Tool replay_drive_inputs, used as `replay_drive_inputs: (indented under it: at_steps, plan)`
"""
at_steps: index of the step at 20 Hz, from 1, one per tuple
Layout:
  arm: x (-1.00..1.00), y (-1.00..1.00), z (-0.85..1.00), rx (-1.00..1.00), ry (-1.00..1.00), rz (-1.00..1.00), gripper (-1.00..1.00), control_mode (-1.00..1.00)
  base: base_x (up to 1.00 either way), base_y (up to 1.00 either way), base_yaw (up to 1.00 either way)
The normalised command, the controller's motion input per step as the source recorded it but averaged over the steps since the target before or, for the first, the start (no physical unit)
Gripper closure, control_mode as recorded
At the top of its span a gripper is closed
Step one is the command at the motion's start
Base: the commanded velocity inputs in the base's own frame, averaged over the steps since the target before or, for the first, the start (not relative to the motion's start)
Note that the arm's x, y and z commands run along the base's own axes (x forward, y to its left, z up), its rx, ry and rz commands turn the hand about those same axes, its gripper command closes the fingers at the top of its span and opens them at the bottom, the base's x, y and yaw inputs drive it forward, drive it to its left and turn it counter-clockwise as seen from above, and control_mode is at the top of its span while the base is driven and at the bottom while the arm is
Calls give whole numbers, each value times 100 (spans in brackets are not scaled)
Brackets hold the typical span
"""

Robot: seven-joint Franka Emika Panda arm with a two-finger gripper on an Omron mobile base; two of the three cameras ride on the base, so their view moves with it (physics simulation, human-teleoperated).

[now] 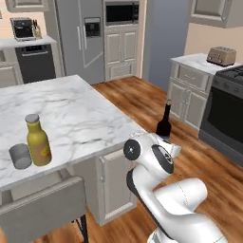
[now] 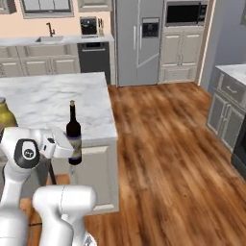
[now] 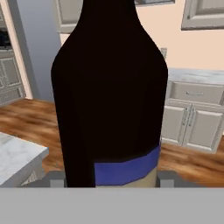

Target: There is a wine glass and glass cup on the dining counter. Place the wine bottle next to the wine glass and the juice bottle next to the glass cup.

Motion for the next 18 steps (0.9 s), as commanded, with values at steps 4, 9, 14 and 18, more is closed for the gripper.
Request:
replay_drive_inputs:
  at_steps: [4, 9, 14, 18]
  plan:
    - [0, 0, 0, 0, 0, 0, 100, 100, -73, 70, 0]
    - [0, 0, 0, 0, 0, 0, 100, 100, -66, 70, 0]
    - [0, 0, 0, 0, 0, 0, 100, 100, -52, 87, 0]
    - [0, 0, 0, 0, 0, 0, 100, 100, -45, 91, 4]
